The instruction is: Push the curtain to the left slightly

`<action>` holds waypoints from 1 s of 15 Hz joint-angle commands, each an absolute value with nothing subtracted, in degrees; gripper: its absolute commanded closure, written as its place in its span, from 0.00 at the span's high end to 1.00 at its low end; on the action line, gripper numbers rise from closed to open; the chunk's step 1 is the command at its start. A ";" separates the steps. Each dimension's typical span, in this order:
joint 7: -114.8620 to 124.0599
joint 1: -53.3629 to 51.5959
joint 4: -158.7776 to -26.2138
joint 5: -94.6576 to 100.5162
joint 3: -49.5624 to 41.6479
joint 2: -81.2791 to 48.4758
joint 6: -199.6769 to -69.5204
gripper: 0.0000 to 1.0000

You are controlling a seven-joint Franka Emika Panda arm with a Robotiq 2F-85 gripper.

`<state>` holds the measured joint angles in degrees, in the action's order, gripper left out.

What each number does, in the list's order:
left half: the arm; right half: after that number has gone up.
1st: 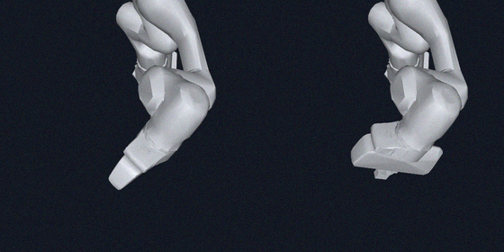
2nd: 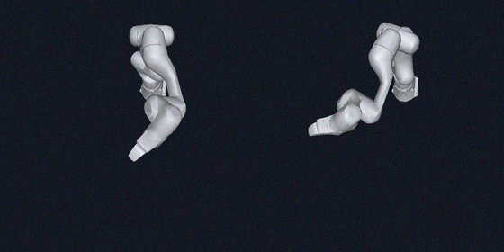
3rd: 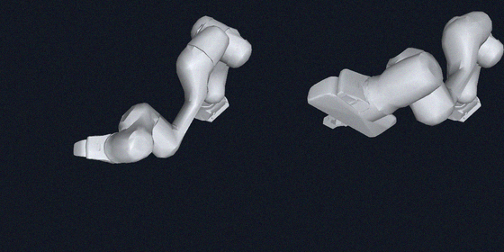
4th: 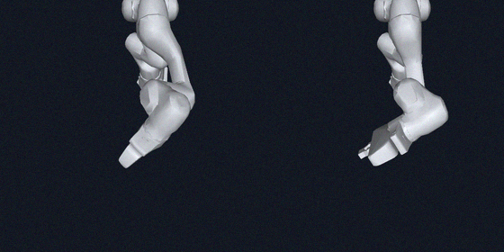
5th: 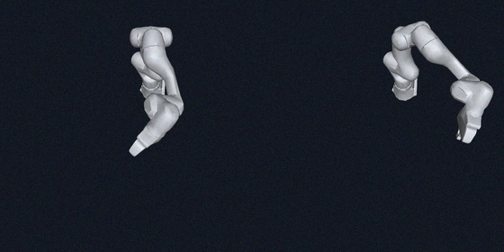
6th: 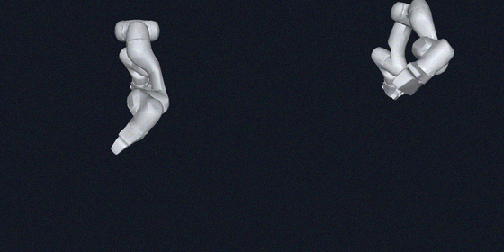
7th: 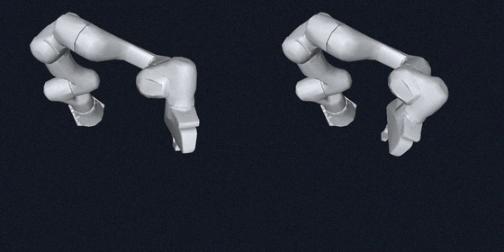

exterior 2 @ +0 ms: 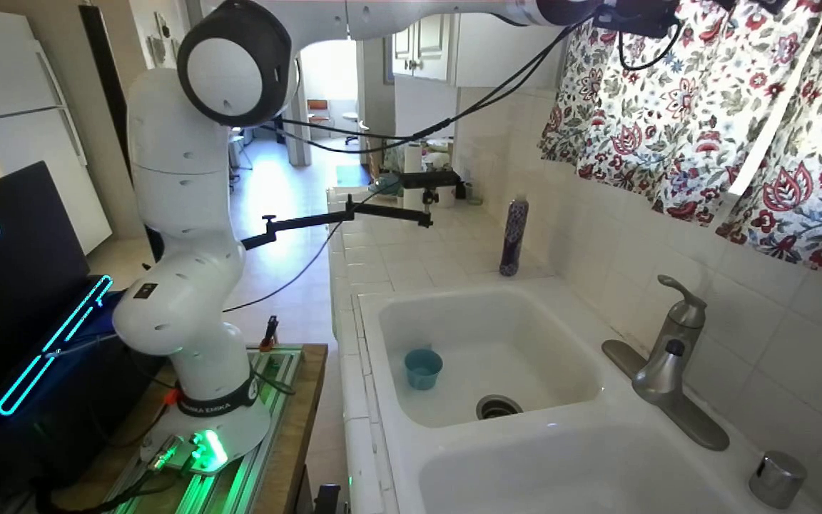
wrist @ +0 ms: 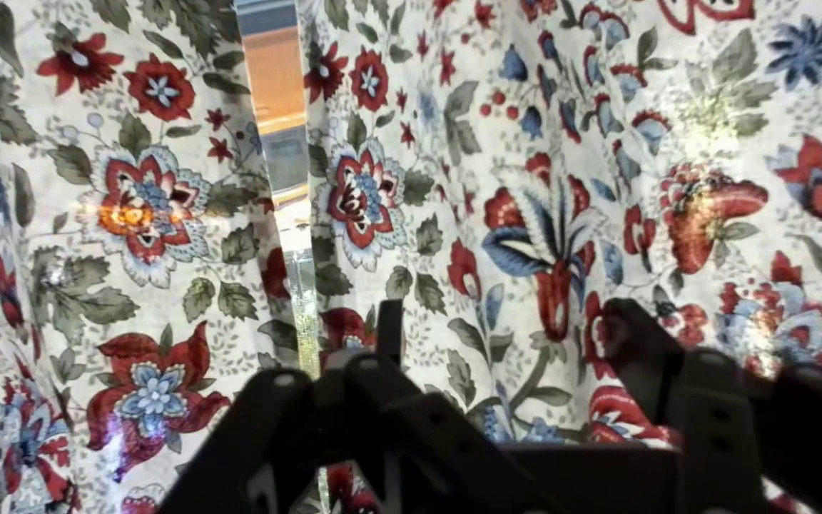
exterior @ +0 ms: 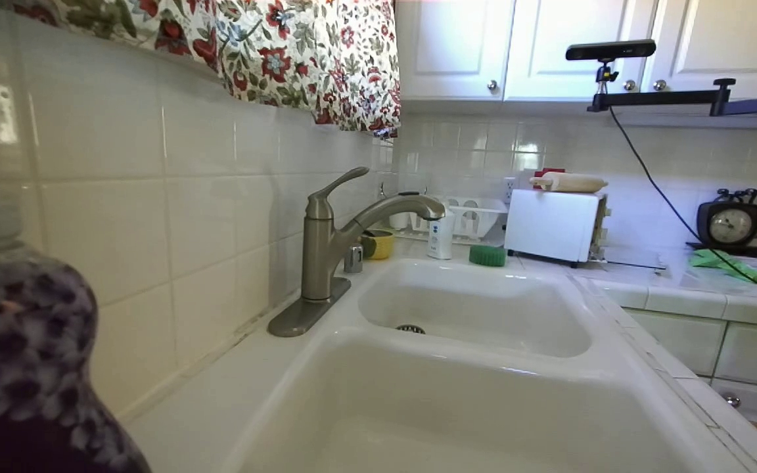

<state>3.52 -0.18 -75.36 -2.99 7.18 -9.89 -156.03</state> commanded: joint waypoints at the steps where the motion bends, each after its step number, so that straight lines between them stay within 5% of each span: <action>1: -1.04 0.34 -68.37 -6.56 9.06 -15.07 -157.32 0.44; 7: -1.74 0.22 -65.31 -5.95 10.08 -16.05 -155.94 0.02; 15: -4.48 0.13 -65.91 -6.86 13.70 -15.24 -155.64 0.00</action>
